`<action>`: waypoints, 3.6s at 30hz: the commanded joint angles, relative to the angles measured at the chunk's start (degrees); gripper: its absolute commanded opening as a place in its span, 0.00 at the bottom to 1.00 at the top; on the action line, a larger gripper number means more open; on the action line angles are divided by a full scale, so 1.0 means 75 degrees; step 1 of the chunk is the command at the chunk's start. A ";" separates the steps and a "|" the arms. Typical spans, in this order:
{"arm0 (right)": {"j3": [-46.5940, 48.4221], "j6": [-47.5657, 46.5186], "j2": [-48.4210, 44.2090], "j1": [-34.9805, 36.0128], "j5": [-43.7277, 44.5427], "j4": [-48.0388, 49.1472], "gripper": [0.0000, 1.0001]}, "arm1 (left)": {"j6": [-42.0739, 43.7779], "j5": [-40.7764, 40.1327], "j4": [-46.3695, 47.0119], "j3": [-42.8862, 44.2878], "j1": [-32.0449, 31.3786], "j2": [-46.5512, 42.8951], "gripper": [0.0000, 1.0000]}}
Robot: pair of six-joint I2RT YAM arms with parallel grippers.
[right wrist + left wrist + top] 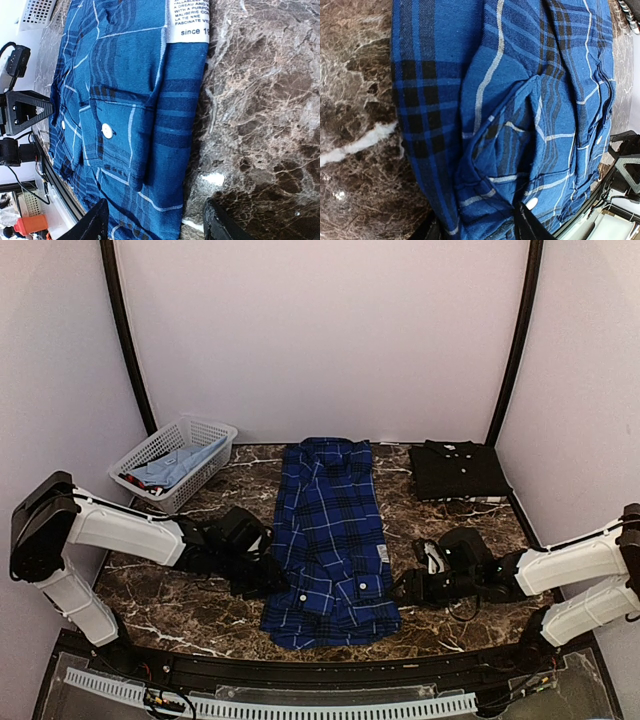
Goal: Fold and stack the long sleeve shirts
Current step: Pick up the rectangle-folded shirt from the center of the board.
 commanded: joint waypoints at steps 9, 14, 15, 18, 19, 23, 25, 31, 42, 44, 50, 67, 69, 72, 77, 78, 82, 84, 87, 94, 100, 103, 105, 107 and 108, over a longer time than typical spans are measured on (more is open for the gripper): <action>0.0100 -0.0173 0.0125 -0.0050 -0.0051 -0.0173 0.60 | 0.0117 -0.0313 -0.1044 -0.0156 -0.0090 0.0243 0.50; 0.0136 -0.0185 0.0228 -0.0047 -0.0085 -0.0041 0.59 | 0.0082 -0.0148 -0.0897 -0.0255 -0.0096 0.0340 0.50; 0.0176 -0.0201 0.0299 -0.0050 -0.0109 -0.0014 0.59 | 0.0079 -0.0129 -0.0900 -0.0263 -0.0098 0.0361 0.50; 0.0298 -0.0263 0.0512 -0.0034 -0.0113 0.0002 0.58 | 0.0052 -0.0174 -0.0969 -0.0267 -0.0149 0.0427 0.50; 0.0319 -0.0267 0.0560 -0.0025 -0.0101 0.0012 0.58 | 0.0042 -0.0182 -0.1006 -0.0290 -0.0163 0.0416 0.50; 0.0366 -0.0269 0.0647 -0.0030 -0.0038 0.0034 0.57 | 0.0000 -0.0233 -0.0992 -0.0414 -0.0163 0.0130 0.50; 0.0397 -0.0258 0.0711 -0.0028 -0.0053 0.0080 0.57 | 0.0023 -0.0223 -0.0994 -0.0442 -0.0160 -0.0028 0.50; 0.0568 -0.0240 0.1048 0.0027 -0.0121 0.0234 0.53 | 0.0023 -0.0279 -0.1098 -0.0484 -0.0162 -0.0020 0.45; 0.0671 -0.0118 0.1473 0.0136 -0.0066 0.0353 0.39 | 0.0043 -0.0377 -0.1104 -0.0629 -0.0132 -0.0338 0.46; 0.0685 -0.0111 0.1509 0.0185 -0.0062 0.0366 0.34 | 0.0043 -0.0333 -0.1034 -0.0637 -0.0136 -0.0242 0.45; 0.0721 -0.0057 0.1601 0.0306 -0.0024 0.0382 0.26 | 0.0029 -0.0258 -0.0899 -0.0593 -0.0133 0.0089 0.40; 0.0813 0.0012 0.1821 0.0502 -0.0024 0.0540 0.19 | 0.0086 -0.0629 -0.1481 -0.0624 -0.0256 0.0124 0.38; 0.0835 0.0025 0.1836 0.0539 -0.0020 0.0565 0.17 | 0.0054 -0.0558 -0.1372 -0.0647 -0.0308 0.0205 0.35; 0.0832 0.0056 0.1835 0.0581 -0.0013 0.0570 0.14 | -0.0045 -0.0434 -0.1147 -0.0729 -0.0376 0.0268 0.28; 0.0714 0.0136 0.1693 0.0626 0.0022 0.0577 0.12 | -0.0224 -0.0199 -0.0858 -0.0956 -0.0495 0.0199 0.22; 0.0675 0.0158 0.1641 0.0638 0.0017 0.0586 0.12 | -0.0243 -0.0188 -0.0793 -0.1030 -0.0534 0.0137 0.21; 0.0552 0.0254 0.1477 0.0703 0.0046 0.0636 0.08 | -0.0332 -0.0124 -0.0657 -0.1207 -0.0593 0.0000 0.14; 0.0517 0.0319 0.1391 0.0770 0.0057 0.0626 0.04 | -0.0383 -0.0066 -0.0605 -0.1246 -0.0653 -0.0049 0.09; 0.0439 0.0435 0.1213 0.0897 0.0078 0.0624 0.00 | -0.0476 -0.0058 -0.0628 -0.1269 -0.0791 -0.0144 0.03; 0.0250 0.0857 0.0179 0.1170 0.0108 0.0324 0.00 | -0.0813 -0.0045 -0.0748 -0.1540 -0.1200 -0.0856 0.00; 0.0815 0.0779 -0.0586 0.1184 0.0345 -0.0590 0.00 | -0.0670 -0.0098 -0.1118 -0.1122 -0.1238 -0.1540 0.00; 0.1231 0.0661 -0.0449 0.1090 0.0395 -0.0857 0.00 | -0.0478 -0.0045 -0.1238 -0.0739 -0.1156 -0.1483 0.00; 0.1440 0.0583 -0.0129 0.0959 0.0256 -0.0887 0.00 | -0.0443 0.0101 -0.1215 -0.0538 -0.1017 -0.1434 0.00; 0.1610 0.0540 0.0201 0.0811 0.0073 -0.0873 0.00 | -0.0463 0.0250 -0.1081 -0.0430 -0.0819 -0.1463 0.00; 0.1692 0.0519 0.0360 0.0752 0.0014 -0.0871 0.00 | -0.0474 0.0312 -0.1038 -0.0392 -0.0682 -0.1523 0.00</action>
